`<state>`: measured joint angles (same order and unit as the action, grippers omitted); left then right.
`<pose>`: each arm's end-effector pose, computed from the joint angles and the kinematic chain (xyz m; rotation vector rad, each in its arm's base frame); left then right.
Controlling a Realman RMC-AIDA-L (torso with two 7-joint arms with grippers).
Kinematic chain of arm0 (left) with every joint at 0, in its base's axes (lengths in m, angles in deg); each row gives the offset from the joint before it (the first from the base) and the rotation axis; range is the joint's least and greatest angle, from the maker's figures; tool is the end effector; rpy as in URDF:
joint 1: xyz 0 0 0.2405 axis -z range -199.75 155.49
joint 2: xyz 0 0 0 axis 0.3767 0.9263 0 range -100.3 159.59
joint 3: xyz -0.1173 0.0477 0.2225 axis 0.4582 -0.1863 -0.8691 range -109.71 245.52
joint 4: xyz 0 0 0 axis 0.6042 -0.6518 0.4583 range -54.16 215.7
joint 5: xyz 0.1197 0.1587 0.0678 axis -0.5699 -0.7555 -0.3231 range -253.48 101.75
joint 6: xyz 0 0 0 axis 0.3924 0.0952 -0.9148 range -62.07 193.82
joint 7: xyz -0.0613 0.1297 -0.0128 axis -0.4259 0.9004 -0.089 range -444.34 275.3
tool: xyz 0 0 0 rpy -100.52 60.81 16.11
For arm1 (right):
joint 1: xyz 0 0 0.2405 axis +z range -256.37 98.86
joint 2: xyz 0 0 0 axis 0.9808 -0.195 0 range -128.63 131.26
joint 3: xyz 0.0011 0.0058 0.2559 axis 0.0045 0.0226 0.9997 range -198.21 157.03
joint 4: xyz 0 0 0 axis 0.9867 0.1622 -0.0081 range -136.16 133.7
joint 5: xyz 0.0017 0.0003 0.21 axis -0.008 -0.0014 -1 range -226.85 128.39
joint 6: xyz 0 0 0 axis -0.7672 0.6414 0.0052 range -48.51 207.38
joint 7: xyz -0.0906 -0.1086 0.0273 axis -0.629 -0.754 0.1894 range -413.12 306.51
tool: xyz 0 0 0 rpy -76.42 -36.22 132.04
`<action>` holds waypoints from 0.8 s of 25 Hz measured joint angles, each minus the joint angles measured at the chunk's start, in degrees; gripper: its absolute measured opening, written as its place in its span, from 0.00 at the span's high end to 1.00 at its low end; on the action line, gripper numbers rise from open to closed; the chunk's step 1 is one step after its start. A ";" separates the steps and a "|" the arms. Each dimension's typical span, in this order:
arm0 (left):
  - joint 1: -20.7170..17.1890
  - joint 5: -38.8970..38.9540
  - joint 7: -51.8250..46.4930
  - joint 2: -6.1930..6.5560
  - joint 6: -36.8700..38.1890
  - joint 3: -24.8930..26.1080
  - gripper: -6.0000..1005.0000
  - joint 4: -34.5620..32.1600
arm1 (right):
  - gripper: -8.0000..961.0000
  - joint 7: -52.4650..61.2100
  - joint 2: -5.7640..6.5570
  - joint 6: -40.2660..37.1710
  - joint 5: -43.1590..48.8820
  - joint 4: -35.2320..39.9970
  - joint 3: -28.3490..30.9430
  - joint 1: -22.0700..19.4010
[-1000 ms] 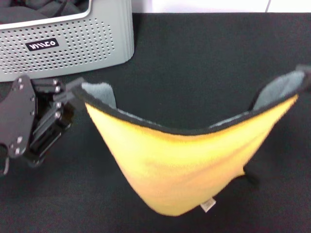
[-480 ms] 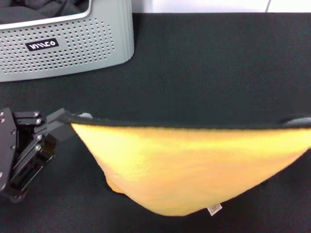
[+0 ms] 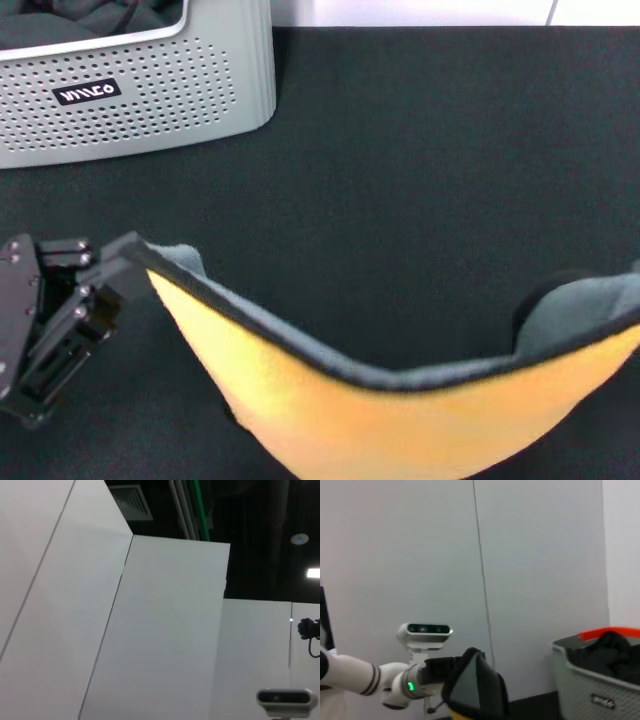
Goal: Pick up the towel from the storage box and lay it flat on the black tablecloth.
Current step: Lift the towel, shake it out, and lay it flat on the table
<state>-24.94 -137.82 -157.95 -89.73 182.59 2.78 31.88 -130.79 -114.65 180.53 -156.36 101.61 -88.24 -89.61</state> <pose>-0.2555 0.1708 0.0554 -2.3820 -0.3606 -1.6472 0.1673 0.1789 0.1092 -2.7573 0.1890 0.9682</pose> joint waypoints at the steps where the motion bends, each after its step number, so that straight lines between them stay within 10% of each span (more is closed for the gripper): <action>1: -0.02 -0.77 -0.42 -0.07 0.00 -0.04 0.95 0.08 | 0.97 0.01 0.00 -0.06 0.59 -0.98 -0.94 0.57; 20: -6.93 8.04 -3.12 5.42 0.26 -13.08 0.95 -3.46 | 0.97 -2.26 0.93 0.07 -3.99 -8.26 -12.64 5.67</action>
<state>-31.88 -129.78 -161.08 -84.31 182.85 -10.31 28.42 -133.05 -113.72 180.60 -160.35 93.34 -100.89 -83.94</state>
